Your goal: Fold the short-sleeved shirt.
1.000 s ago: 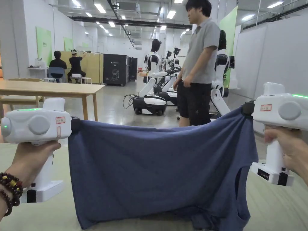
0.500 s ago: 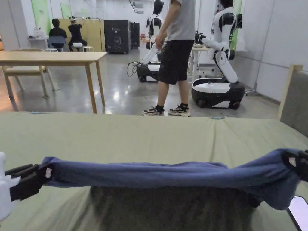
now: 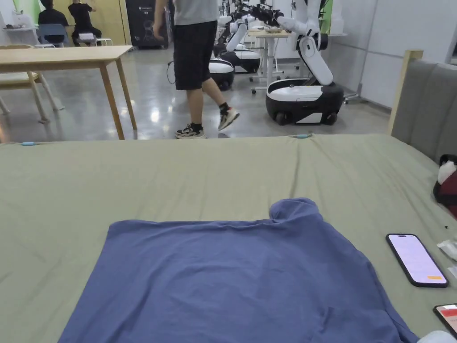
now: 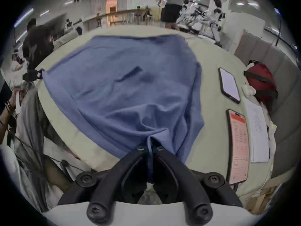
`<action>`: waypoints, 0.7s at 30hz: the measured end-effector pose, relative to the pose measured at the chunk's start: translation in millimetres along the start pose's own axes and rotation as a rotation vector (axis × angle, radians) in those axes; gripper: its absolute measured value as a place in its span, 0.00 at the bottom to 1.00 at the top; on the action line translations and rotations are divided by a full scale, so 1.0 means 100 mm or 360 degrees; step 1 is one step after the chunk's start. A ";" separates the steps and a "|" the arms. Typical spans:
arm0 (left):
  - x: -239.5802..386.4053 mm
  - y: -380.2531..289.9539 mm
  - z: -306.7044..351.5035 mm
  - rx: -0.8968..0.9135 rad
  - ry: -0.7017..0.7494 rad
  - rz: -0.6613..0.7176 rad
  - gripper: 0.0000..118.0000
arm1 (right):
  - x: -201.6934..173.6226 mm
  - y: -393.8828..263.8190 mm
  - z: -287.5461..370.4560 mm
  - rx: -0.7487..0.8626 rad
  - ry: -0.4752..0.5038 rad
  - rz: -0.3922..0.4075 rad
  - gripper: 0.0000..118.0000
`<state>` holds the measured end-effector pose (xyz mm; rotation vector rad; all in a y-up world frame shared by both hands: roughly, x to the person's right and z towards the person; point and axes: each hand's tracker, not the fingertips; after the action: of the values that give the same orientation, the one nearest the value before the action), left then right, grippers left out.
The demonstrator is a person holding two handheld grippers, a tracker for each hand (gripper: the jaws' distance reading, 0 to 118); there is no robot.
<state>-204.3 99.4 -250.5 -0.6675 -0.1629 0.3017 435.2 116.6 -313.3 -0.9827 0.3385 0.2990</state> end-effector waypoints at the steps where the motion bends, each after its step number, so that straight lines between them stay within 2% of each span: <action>1: -0.01 -0.02 -0.03 -0.0019 0.0026 0.0009 0.03 | 0.02 0.03 -0.05 -0.0008 0.0033 -0.0014 0.05; 4: 0.01 -0.04 -0.02 -0.0014 0.0017 -0.0017 0.03 | 0.07 0.03 -0.03 -0.0019 0.0039 -0.0037 0.06; 5: 0.01 -0.03 -0.01 -0.0008 0.0015 -0.0013 0.06 | 0.10 0.02 -0.01 -0.0012 0.0044 -0.0043 0.10; 6: 0.01 -0.03 0.02 -0.0011 0.0007 0.0004 0.15 | 0.11 0.01 0.02 -0.0003 0.0046 -0.0054 0.20; 7: 0.00 -0.02 0.06 0.0000 -0.0001 0.0047 0.38 | 0.14 -0.02 0.09 0.0030 0.0065 -0.0091 0.40; 8: -0.01 -0.01 0.10 0.0020 -0.0007 0.0082 0.84 | 0.12 -0.05 0.19 0.0072 0.0090 -0.0113 0.76; 9: -0.01 0.01 0.15 0.0019 -0.0003 0.0091 1.00 | 0.14 -0.09 0.27 0.0097 0.0107 -0.0149 0.95; 10: -0.03 -0.03 0.28 0.0038 -0.0005 0.0113 0.98 | 0.15 -0.13 0.37 0.0135 0.0086 -0.0199 1.00; 11: -0.02 -0.02 0.38 0.0157 -0.0033 0.0142 0.99 | 0.16 -0.17 0.50 0.0221 0.0093 -0.0240 0.99; 13: 0.01 -0.01 0.61 0.0195 0.0014 0.0192 1.00 | 0.16 -0.28 0.80 0.0400 0.0119 -0.0376 0.99; 14: 0.00 -0.02 0.73 0.0231 0.0039 0.0213 0.99 | 0.17 -0.34 0.92 0.0491 0.0120 -0.0449 0.96; 15: 0.01 -0.03 0.85 0.0280 0.0060 0.0236 0.97 | 0.18 -0.40 1.04 0.0583 0.0131 -0.0533 0.88; 16: 0.02 -0.04 0.96 0.0314 0.0072 0.0258 0.90 | 0.18 -0.47 1.15 0.0647 0.0166 -0.0621 0.70; 17: 0.04 -0.07 1.07 0.0348 0.0083 0.0269 0.63 | 0.19 -0.52 1.24 0.0701 0.0211 -0.0685 0.33; 18: 0.04 -0.08 1.17 0.0406 0.0094 0.0272 0.32 | 0.17 -0.57 1.31 0.0761 0.0214 -0.0734 0.05; 19: 0.07 -0.10 1.24 0.0444 0.0130 0.0268 0.00 | 0.14 -0.61 1.36 0.0803 0.0167 -0.0771 0.01; 21: 0.14 -0.13 1.31 0.0470 0.0254 0.0257 0.00 | 0.00 -0.60 1.45 0.0818 0.0104 -0.0780 0.01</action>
<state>-220.0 171.1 -139.8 -0.4096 0.0882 0.4169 479.1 208.5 -194.0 -0.5408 0.2073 -0.2602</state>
